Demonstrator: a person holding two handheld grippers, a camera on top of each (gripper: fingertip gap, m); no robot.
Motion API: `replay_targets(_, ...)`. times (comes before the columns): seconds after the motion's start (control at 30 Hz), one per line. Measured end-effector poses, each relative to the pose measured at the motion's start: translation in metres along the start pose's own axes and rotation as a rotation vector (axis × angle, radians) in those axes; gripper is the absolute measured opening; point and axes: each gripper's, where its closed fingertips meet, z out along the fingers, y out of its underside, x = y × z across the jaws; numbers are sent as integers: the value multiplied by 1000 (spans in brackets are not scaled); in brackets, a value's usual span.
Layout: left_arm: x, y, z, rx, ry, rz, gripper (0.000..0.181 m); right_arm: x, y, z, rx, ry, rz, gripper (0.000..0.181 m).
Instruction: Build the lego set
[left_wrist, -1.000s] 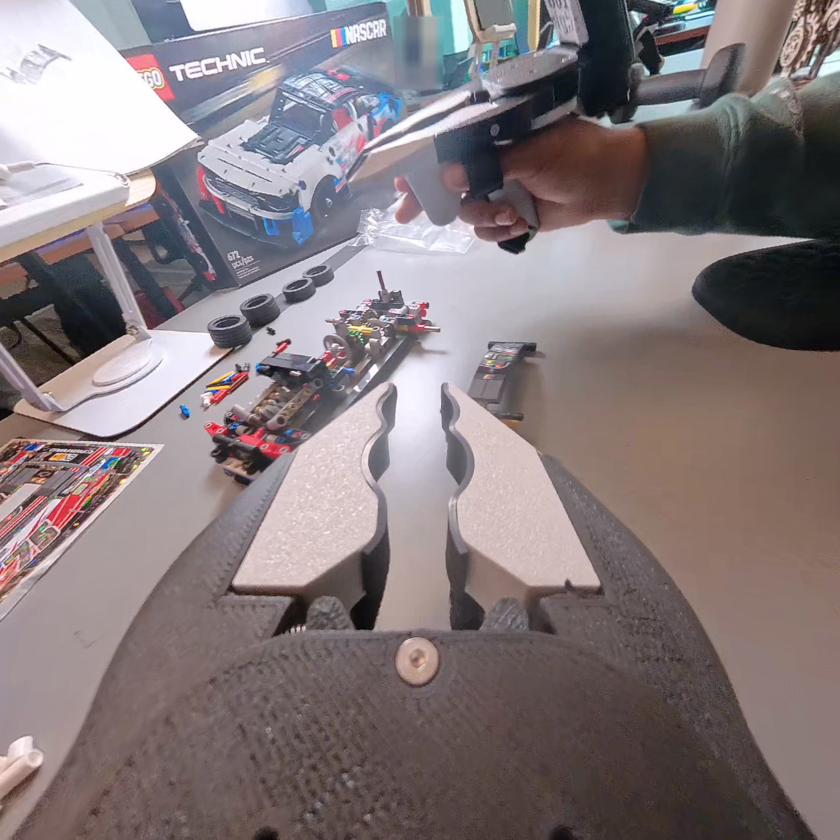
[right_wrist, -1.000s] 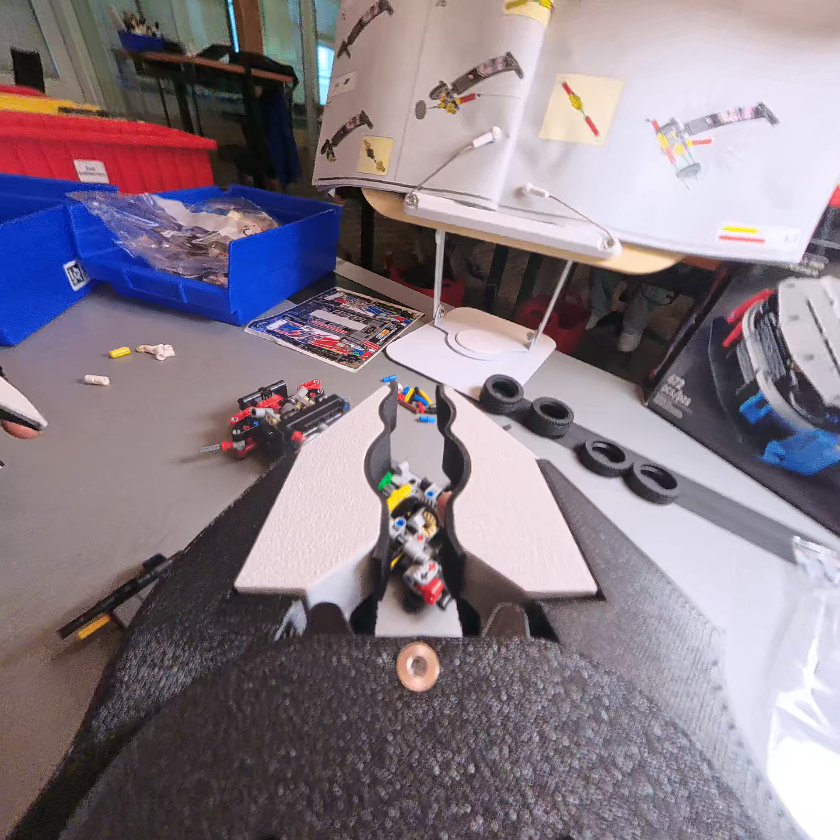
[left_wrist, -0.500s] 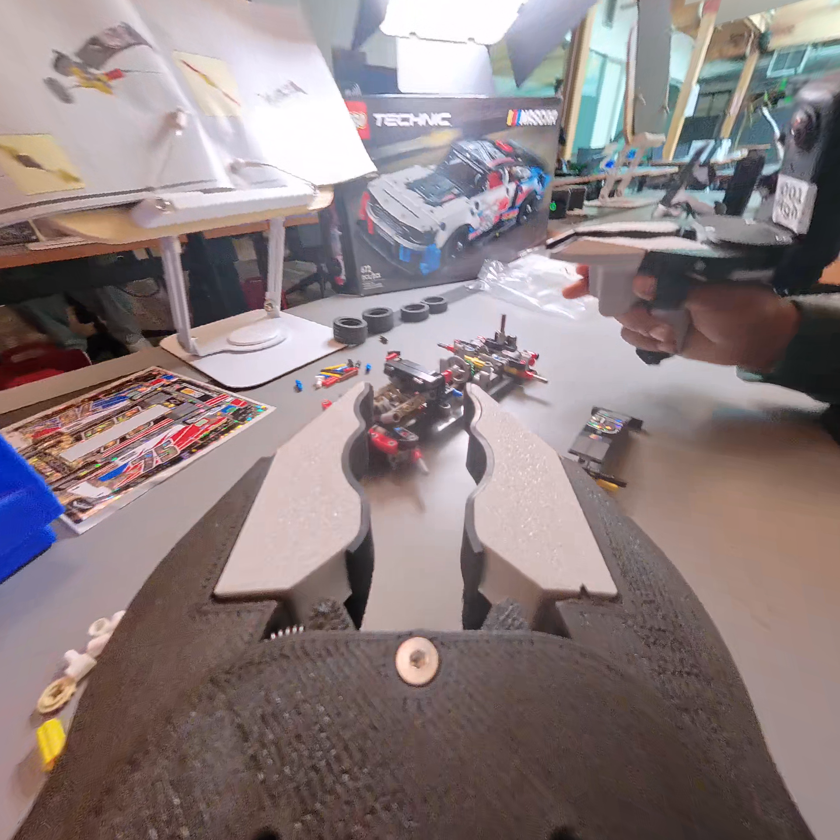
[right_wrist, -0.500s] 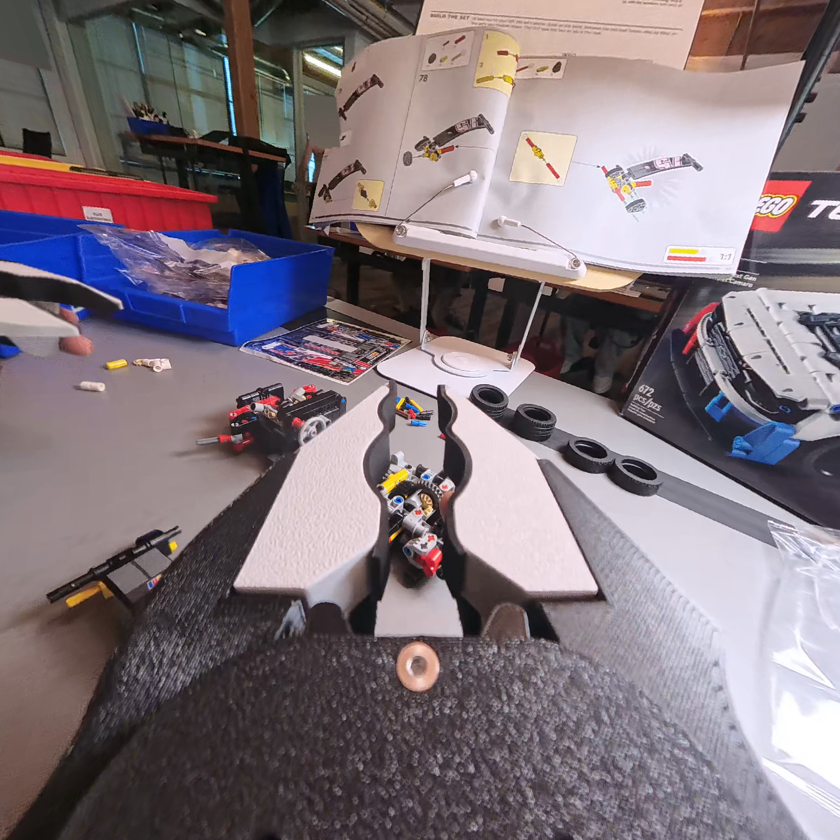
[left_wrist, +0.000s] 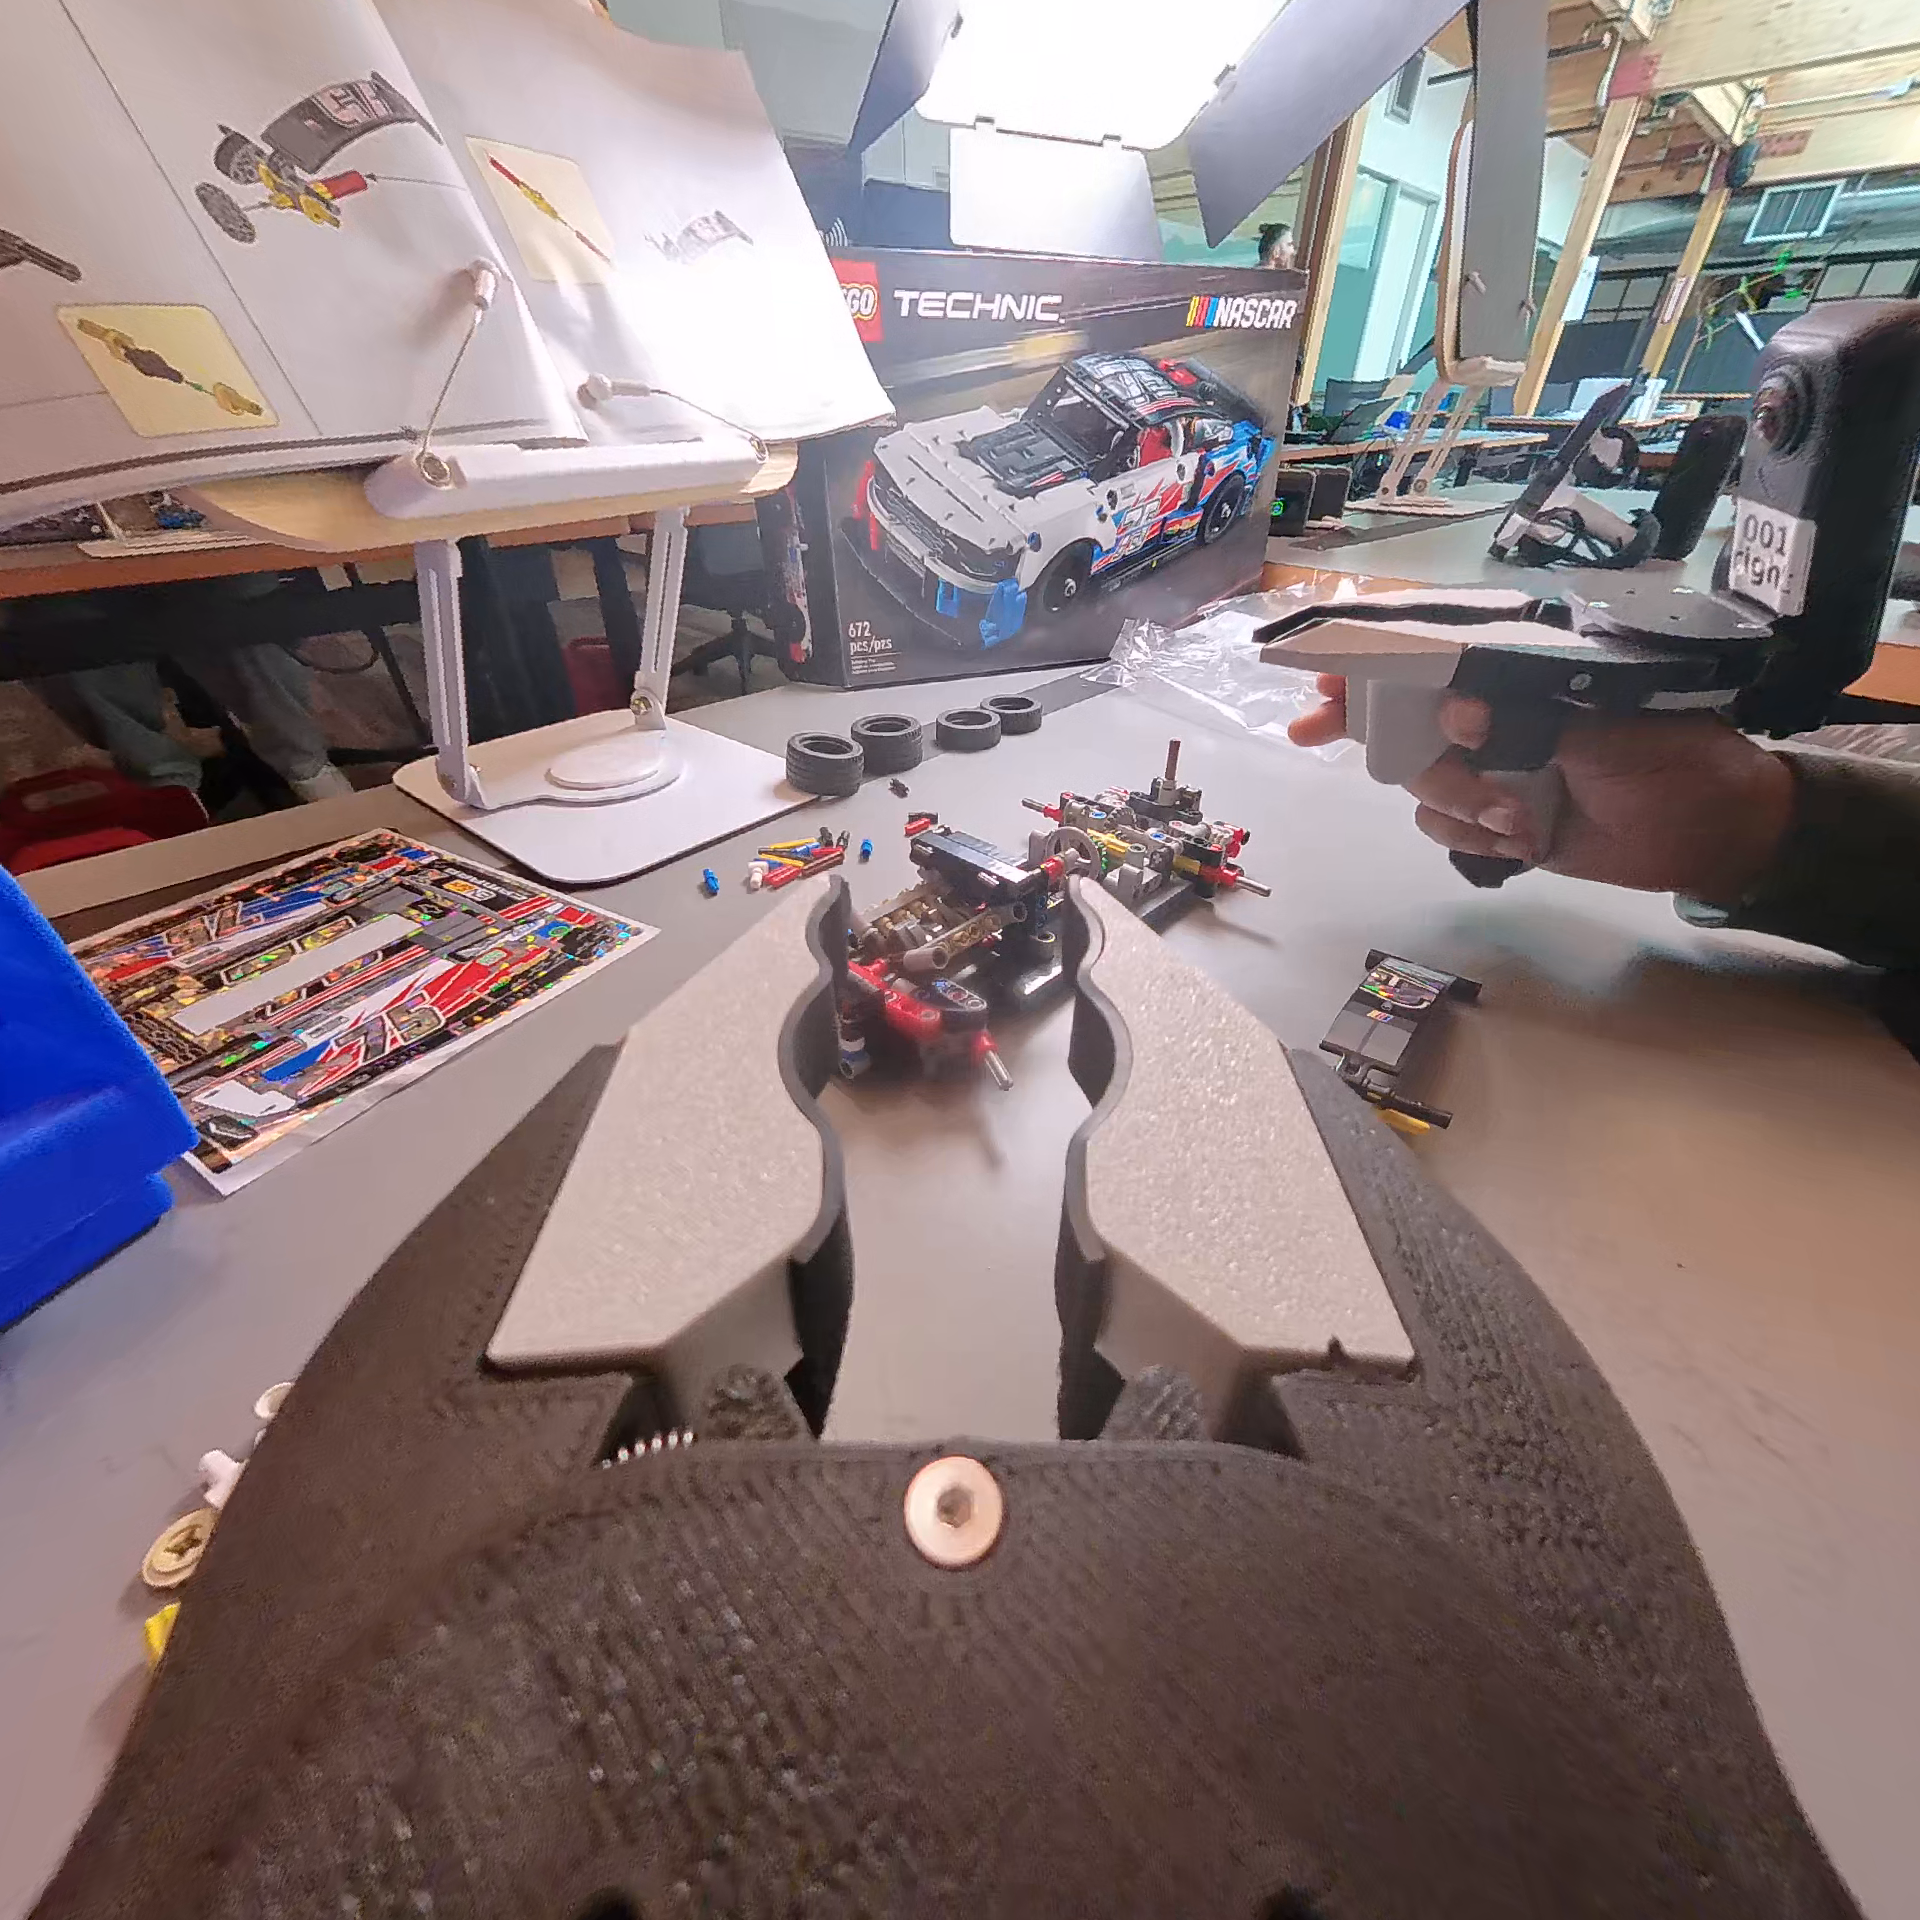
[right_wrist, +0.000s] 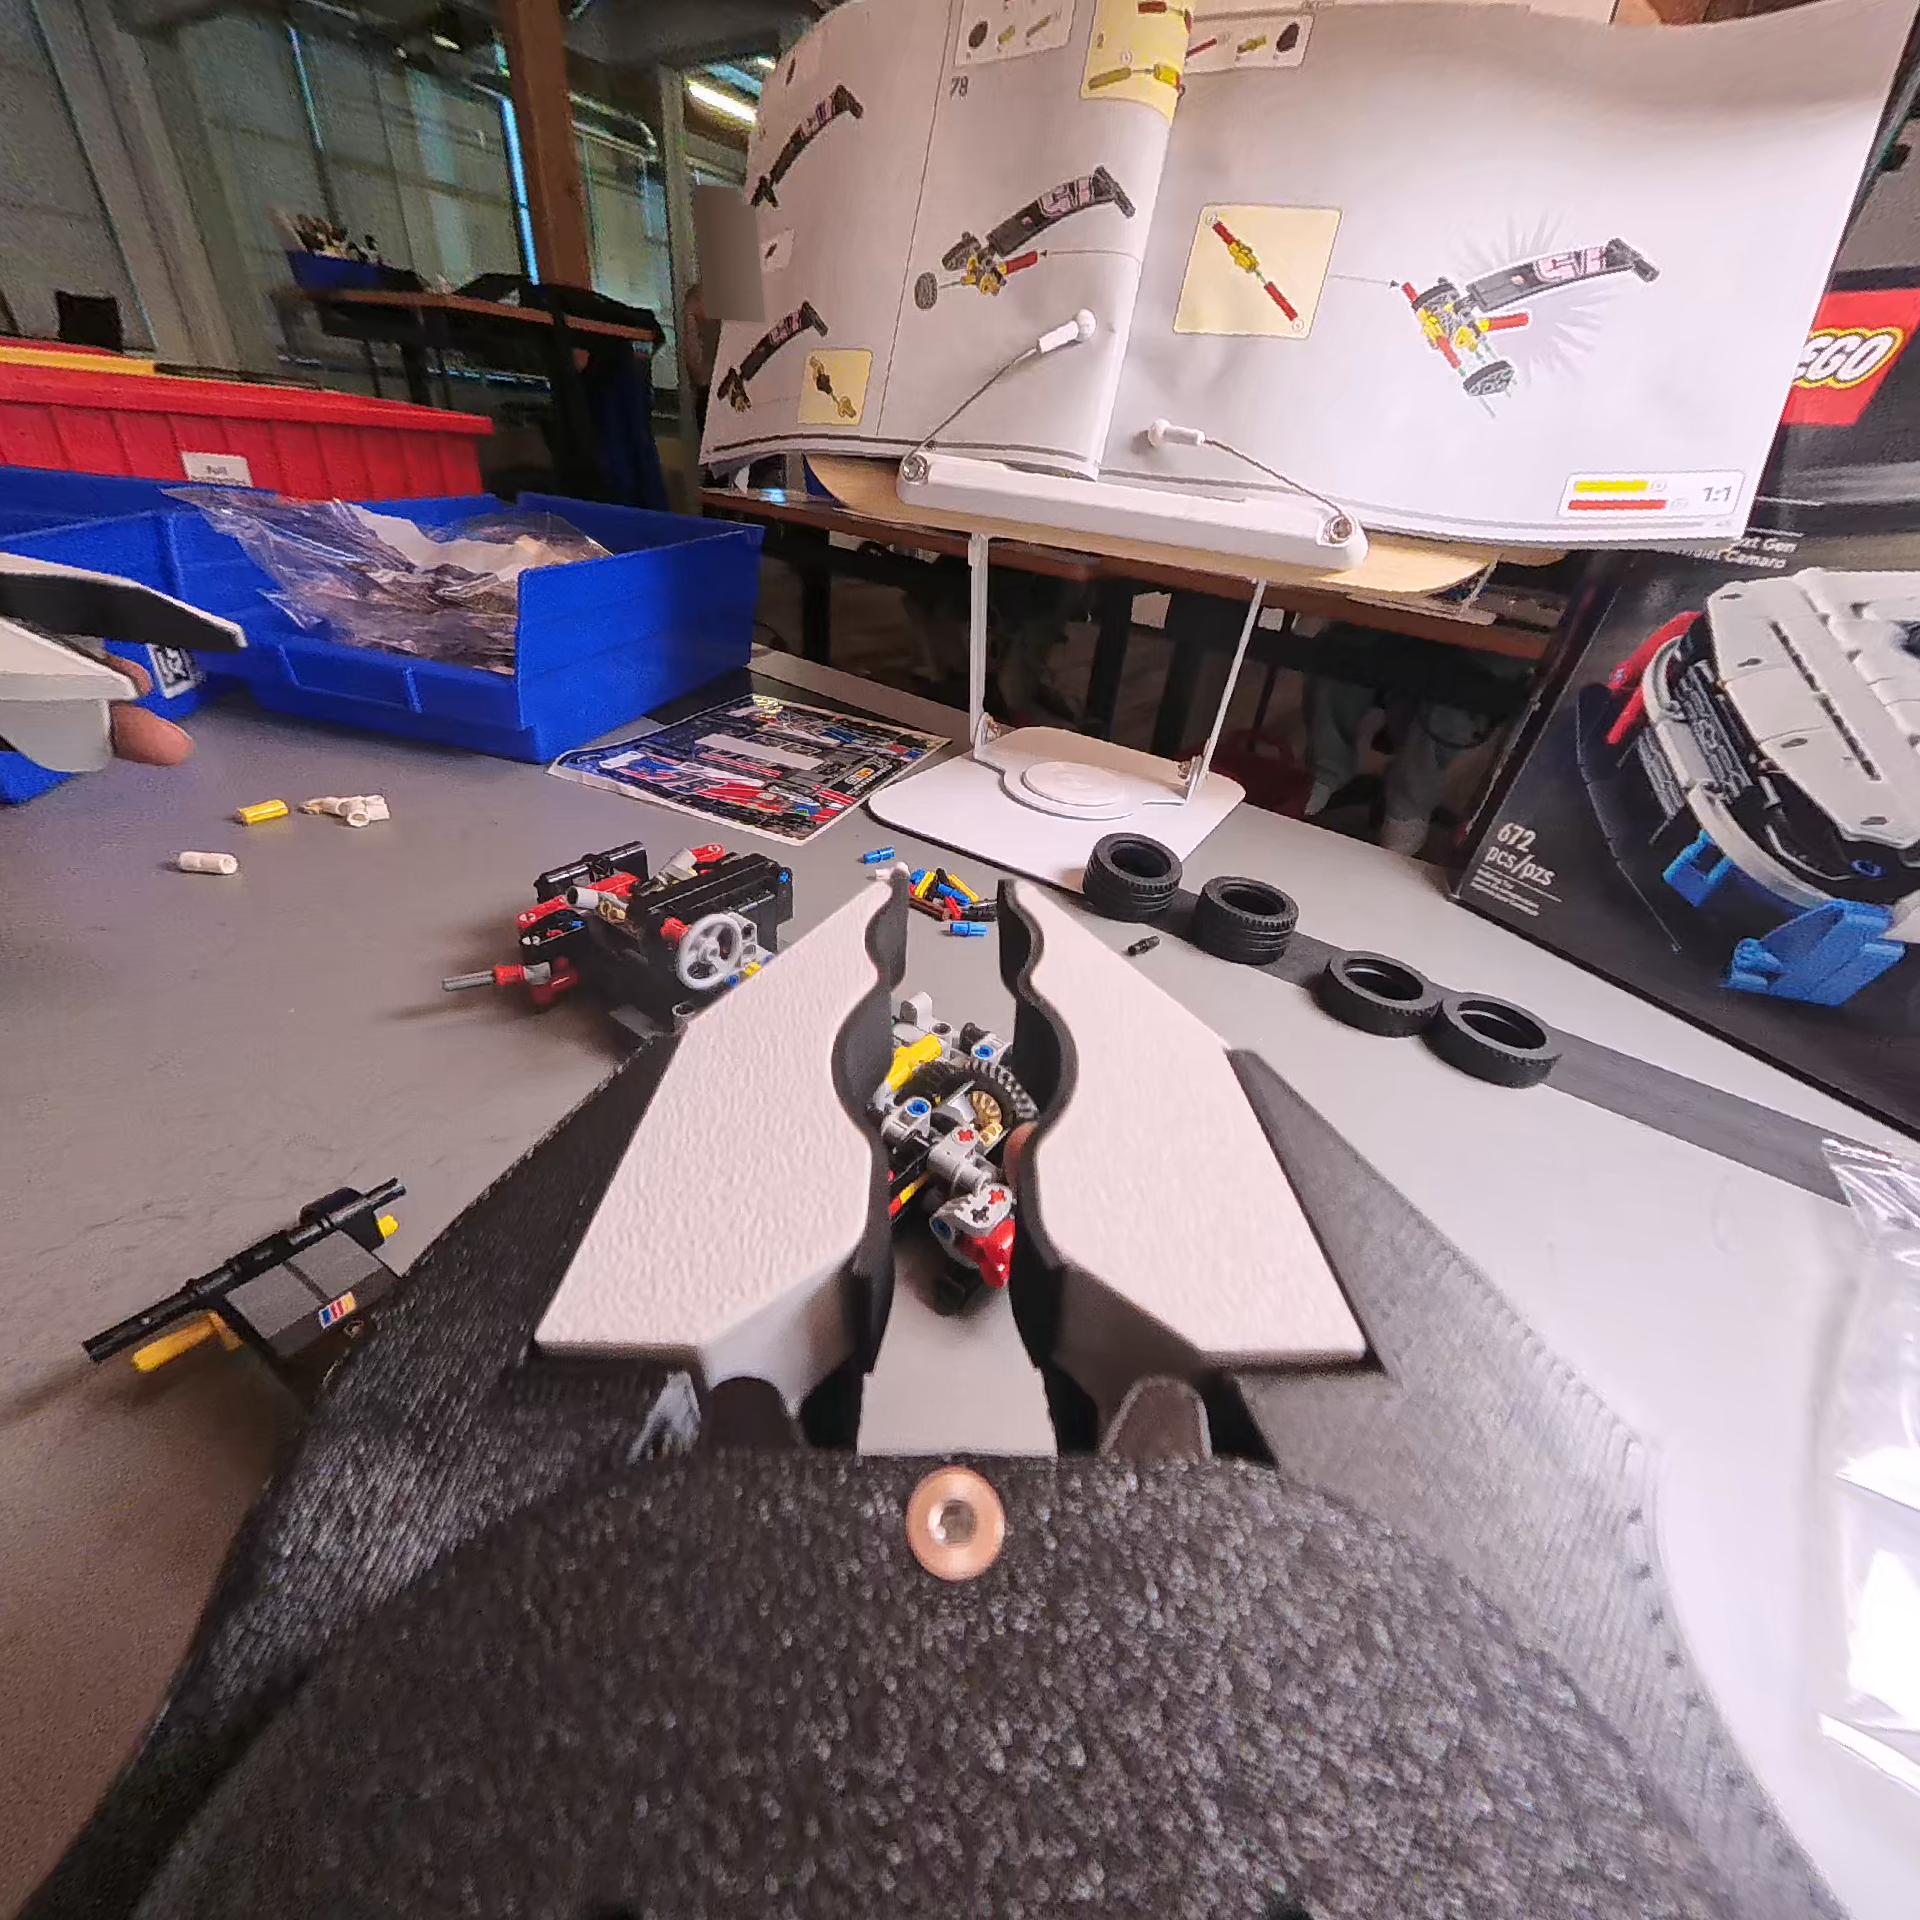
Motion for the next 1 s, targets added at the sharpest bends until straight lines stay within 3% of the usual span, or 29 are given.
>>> replay_targets(0.37,-17,-5,-7,23,-37,-36,38,3,7,3,-14,8,20,13)
replay_targets(1.0,-18,-9,-9,32,-56,-2,38,-1,8,6,-26,8,1,13)
